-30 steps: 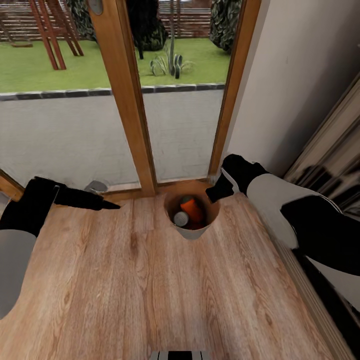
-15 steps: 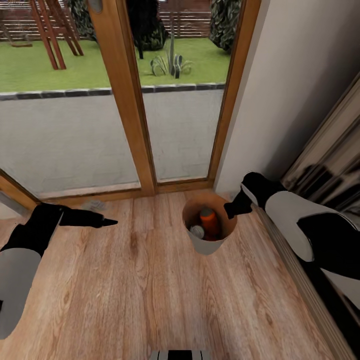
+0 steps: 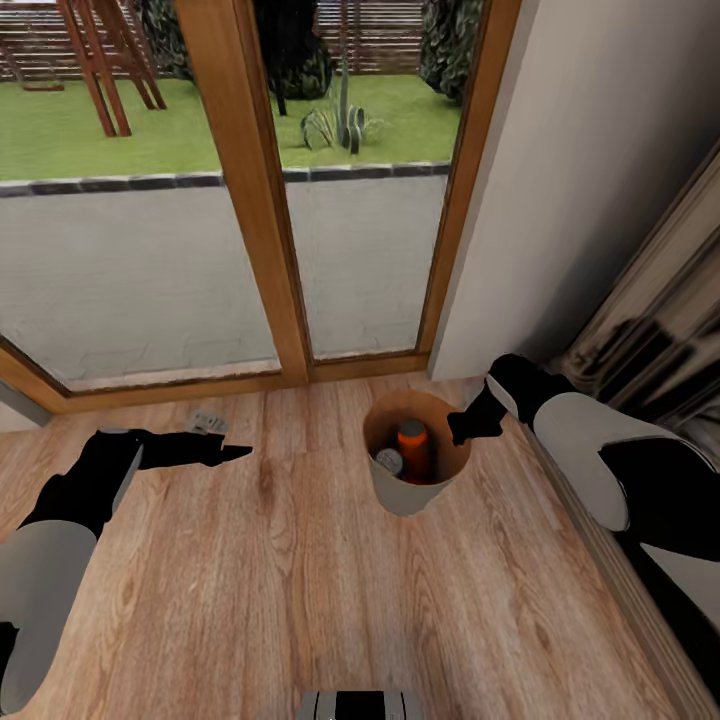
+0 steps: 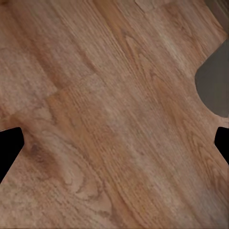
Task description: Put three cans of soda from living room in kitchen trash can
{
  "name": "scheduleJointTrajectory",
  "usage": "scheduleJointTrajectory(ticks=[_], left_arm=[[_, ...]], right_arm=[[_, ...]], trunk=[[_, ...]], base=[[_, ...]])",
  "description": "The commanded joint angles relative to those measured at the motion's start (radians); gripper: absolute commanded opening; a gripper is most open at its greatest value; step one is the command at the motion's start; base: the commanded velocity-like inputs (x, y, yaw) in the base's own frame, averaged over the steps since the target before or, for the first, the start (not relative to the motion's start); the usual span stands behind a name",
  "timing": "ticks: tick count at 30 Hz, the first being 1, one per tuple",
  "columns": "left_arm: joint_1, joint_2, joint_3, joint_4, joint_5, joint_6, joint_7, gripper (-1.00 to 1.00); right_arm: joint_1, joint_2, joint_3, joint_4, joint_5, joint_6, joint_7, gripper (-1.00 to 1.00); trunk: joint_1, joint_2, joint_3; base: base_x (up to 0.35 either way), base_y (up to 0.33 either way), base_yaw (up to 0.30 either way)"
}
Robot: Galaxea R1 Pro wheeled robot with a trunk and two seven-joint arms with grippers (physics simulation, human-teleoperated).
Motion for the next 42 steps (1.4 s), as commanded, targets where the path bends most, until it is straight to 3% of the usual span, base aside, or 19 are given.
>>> scheduleJointTrajectory(ticks=[1,9,17,42], left_arm=[[0.001,0.000,0.000,0.000,0.001,0.000,0.001,1.00],[0.004,-0.001,0.000,-0.002,0.004,0.000,0.004,1.00],[0.005,-0.004,0.000,-0.001,0.004,0.000,0.004,1.00],[0.005,-0.004,0.000,0.004,0.007,-0.001,0.002,1.00]], right_arm=[[0.004,0.000,-0.005,0.000,-0.011,0.003,0.005,-1.00],[0.070,-0.014,-0.011,-0.003,-0.011,0.003,0.000,-1.00],[0.094,-0.023,-0.011,-0.004,-0.011,0.003,-0.001,-1.00],[0.102,-0.037,-0.010,-0.005,-0.009,0.003,-0.002,-1.00]], trunk=[[0.004,-0.007,-0.003],[0.034,-0.063,-0.028],[0.065,-0.119,-0.053],[0.149,-0.273,-0.122]], base=[[0.000,0.000,0.000],[0.000,0.000,0.000],[0.000,0.000,0.000],[0.000,0.000,0.000]])
